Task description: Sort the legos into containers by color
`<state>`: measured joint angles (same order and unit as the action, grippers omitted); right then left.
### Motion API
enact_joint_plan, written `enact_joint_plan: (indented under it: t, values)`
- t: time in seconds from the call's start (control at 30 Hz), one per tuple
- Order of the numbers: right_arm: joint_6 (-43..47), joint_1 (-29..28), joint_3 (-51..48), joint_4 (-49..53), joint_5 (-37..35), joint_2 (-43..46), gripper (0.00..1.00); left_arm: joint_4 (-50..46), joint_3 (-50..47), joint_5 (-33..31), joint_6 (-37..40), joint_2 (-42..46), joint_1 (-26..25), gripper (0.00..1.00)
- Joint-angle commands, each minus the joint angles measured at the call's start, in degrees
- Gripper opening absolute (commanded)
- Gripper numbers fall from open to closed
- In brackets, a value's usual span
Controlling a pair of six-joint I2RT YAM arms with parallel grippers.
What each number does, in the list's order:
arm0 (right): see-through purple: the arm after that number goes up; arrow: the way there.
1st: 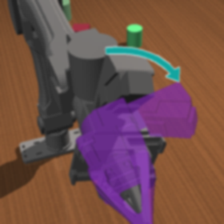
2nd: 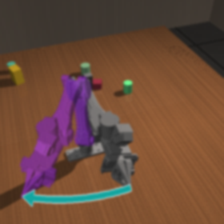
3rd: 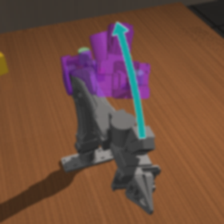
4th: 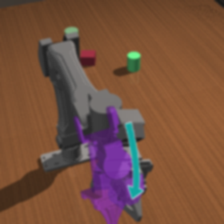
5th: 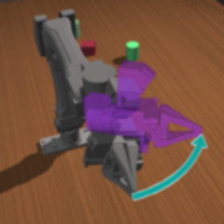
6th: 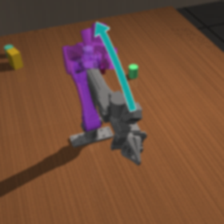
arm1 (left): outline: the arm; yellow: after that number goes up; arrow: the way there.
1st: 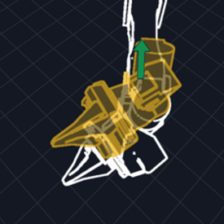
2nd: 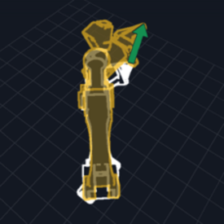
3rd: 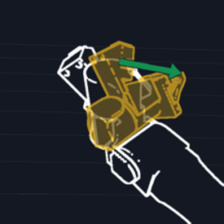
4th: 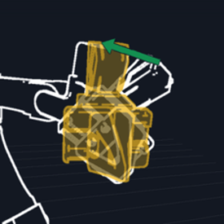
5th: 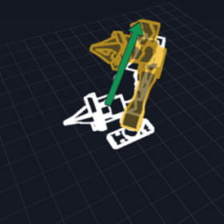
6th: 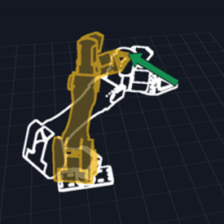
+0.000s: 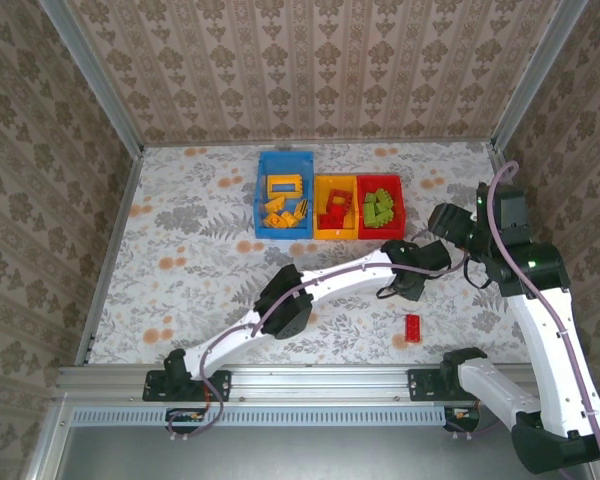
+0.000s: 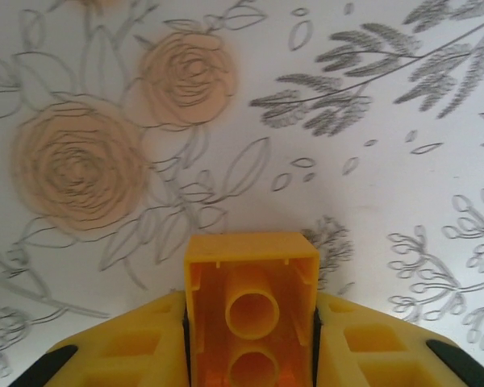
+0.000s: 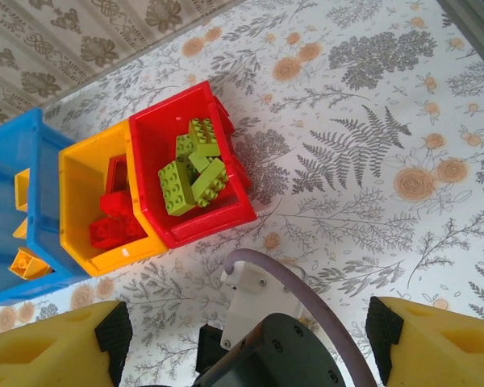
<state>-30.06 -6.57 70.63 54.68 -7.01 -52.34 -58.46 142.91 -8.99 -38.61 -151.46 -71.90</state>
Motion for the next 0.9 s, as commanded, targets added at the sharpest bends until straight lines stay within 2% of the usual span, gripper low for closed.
enact_joint_plan:
  t: [0.0, 0.23, 0.37, 0.5, 0.67, 0.87]
  values:
    - [1.51, 0.19, -0.34, 1.57, 1.63, 1.65, 0.79, -3.73, -2.84, -4.46, 2.59, 5.21, 0.77, 0.27]
    - [4.55, 0.24, -1.07, -0.56, 7.1, 2.23, 0.78, -0.4, -18.12, -9.74, 1.75, 21.56, 5.57, 0.26]
    - [5.08, -0.94, -4.57, -6.05, 13.09, 2.31, 0.76, 2.15, -29.26, -11.0, 1.61, 32.5, 11.42, 0.26]
    - [5.52, -7.05, -9.18, -13.84, 16.24, 1.83, 0.75, 2.4, -36.02, -11.36, 3.37, 39.21, 19.33, 0.26]
    - [6.21, -18.53, -13.01, -23.55, 17.85, -2.44, 0.76, 4.53, -37.32, -6.22, 7.58, 39.82, 29.8, 0.26]
    - [8.3, -28.2, -15.05, -36.35, 19.23, -9.01, 0.76, 3.67, -27.68, 0.26, 12.26, 30.51, 37.55, 0.26]
